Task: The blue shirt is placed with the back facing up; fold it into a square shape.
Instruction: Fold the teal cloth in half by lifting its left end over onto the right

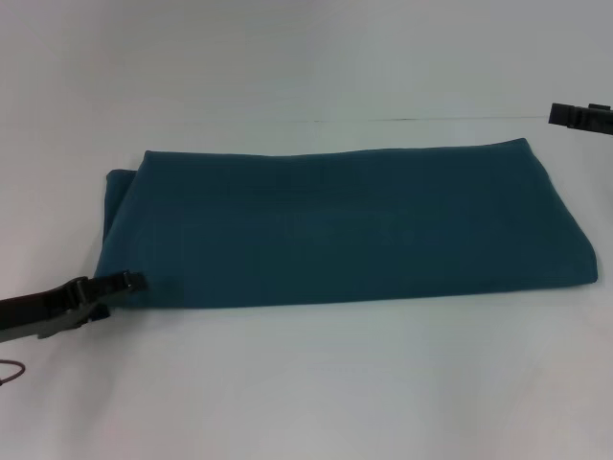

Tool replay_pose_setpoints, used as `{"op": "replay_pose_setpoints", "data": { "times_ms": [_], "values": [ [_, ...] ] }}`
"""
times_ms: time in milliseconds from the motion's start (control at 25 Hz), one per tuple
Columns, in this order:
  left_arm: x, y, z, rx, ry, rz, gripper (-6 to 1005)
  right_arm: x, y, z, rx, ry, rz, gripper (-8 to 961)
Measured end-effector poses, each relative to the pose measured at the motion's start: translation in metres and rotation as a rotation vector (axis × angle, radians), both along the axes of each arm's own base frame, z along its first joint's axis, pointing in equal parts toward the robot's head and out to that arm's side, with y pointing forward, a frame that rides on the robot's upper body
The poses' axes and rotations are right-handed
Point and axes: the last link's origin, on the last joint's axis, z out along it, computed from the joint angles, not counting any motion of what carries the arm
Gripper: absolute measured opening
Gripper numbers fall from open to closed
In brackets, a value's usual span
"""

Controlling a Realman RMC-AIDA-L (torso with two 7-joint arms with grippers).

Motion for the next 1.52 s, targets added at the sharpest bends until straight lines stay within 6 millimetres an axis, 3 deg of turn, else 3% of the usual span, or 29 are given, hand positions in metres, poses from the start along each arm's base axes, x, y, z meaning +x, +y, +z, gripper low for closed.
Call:
{"op": "replay_pose_setpoints", "data": {
  "times_ms": [640, 1520],
  "values": [
    [0.008, 0.016, 0.000, 0.004, 0.028, -0.024, 810, 0.001, 0.001, 0.003, 0.006, -0.003, -0.005, 906],
    [0.008, 0.022, 0.001, 0.016, 0.058, -0.030, 742, 0.002, 0.001, 0.003, 0.006, -0.010, -0.008, 905]
  ]
}}
